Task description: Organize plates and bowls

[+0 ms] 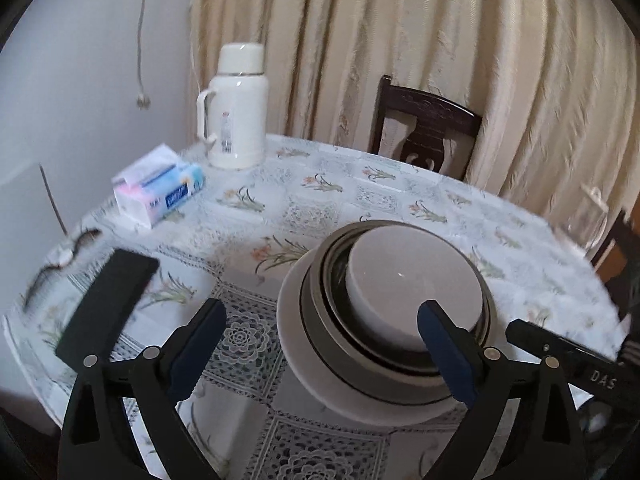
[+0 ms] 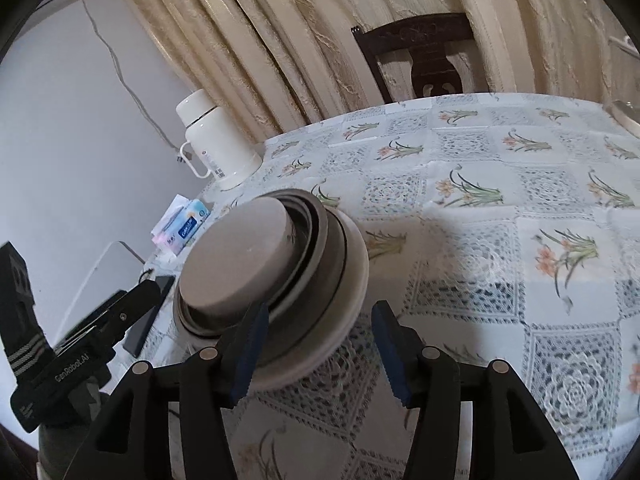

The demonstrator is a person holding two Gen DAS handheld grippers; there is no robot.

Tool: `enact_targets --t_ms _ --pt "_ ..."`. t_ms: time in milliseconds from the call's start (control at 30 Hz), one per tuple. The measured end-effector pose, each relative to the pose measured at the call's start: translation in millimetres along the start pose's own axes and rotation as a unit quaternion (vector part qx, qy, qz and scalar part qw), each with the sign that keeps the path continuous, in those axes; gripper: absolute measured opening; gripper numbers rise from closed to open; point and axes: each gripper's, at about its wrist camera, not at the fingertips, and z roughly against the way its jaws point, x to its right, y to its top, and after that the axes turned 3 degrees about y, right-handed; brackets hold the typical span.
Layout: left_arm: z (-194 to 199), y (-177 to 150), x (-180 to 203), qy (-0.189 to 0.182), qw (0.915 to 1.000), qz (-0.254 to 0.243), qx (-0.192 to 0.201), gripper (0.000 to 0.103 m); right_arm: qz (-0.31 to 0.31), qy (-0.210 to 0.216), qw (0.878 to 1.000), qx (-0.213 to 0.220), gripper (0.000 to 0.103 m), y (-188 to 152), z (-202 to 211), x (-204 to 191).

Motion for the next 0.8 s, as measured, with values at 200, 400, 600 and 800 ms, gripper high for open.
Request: enact_targets --t_ms 200,400,600,800 --pt "15 -11 17 0.005 0.9990 -0.041 0.020 0.099 0.003 -0.009 1.000 0.007 0.058 -18 10 -1" --pt "31 -24 24 0.002 0.9981 -0.051 0.035 0.099 0.030 -0.027 0.999 0.022 0.067 -35 22 -11" --pt "43 -37 27 -0.002 0.9973 -0.056 0.048 0.099 0.064 -0.054 0.996 0.041 0.086 -43 31 -26" --pt "47 -44 24 0.005 0.9963 -0.063 0.058 0.099 0.079 -0.079 0.992 0.062 0.096 -46 36 -34"
